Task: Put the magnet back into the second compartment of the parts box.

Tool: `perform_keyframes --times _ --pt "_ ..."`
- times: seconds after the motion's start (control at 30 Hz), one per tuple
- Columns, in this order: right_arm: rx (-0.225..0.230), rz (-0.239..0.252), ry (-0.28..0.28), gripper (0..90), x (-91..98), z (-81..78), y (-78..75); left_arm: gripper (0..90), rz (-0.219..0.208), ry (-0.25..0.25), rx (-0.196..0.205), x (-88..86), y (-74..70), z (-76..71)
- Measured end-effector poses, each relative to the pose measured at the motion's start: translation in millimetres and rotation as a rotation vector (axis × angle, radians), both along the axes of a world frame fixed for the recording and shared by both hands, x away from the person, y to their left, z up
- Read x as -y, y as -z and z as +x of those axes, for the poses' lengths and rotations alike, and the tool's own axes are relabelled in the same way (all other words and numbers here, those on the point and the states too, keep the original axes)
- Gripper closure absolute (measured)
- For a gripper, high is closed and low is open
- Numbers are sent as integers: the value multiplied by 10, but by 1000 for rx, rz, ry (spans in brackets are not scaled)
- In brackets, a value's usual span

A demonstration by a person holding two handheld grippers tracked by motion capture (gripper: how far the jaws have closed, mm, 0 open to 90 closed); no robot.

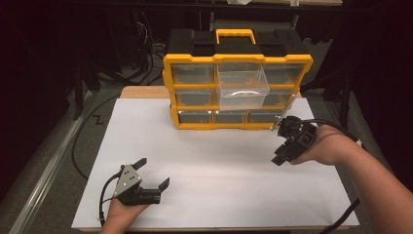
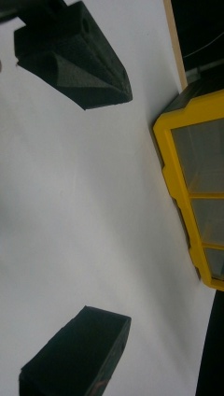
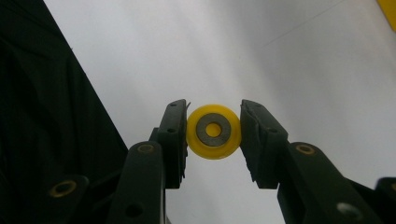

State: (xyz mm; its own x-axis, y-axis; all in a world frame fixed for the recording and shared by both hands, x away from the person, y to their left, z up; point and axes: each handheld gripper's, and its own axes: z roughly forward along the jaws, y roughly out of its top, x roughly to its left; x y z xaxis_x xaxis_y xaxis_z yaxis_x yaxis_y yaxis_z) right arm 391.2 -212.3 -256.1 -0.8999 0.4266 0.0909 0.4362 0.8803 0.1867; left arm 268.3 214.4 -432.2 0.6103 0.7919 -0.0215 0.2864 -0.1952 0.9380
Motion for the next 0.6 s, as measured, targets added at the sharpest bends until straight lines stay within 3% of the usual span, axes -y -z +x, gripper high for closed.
perform_keyframes --times 0.6 --pt "41 -6 -4 649 -69 37 -342 3 -16 4 7 -6 -14 -5"
